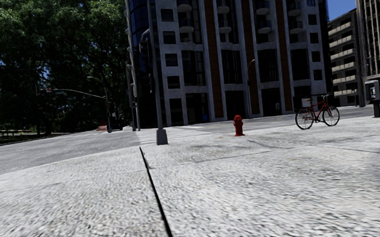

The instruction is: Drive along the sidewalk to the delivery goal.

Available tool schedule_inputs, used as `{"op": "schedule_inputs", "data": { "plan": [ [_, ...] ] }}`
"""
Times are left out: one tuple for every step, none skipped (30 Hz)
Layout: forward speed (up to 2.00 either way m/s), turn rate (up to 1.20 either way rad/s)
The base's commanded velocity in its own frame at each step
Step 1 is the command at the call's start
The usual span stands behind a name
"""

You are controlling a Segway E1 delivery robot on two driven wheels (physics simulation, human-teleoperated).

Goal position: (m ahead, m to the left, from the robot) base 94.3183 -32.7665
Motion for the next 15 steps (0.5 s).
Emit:
{"op": "schedule_inputs", "data": {
  "plan": [
    [2.0,0.0],
    [2.0,0.0],
    [2.0,0.0],
    [2.0,0.0],
    [2.0,0.0],
    [2.0,0.0],
    [2.0,0.0],
    [2.0,0.0],
    [2.0,0.0],
    [2.0,0.0],
    [2.0,0.0],
    [2.0,0.0],
    [2.0,0.0],
    [2.0,0.0],
    [2.0,0.0]
  ]
}}
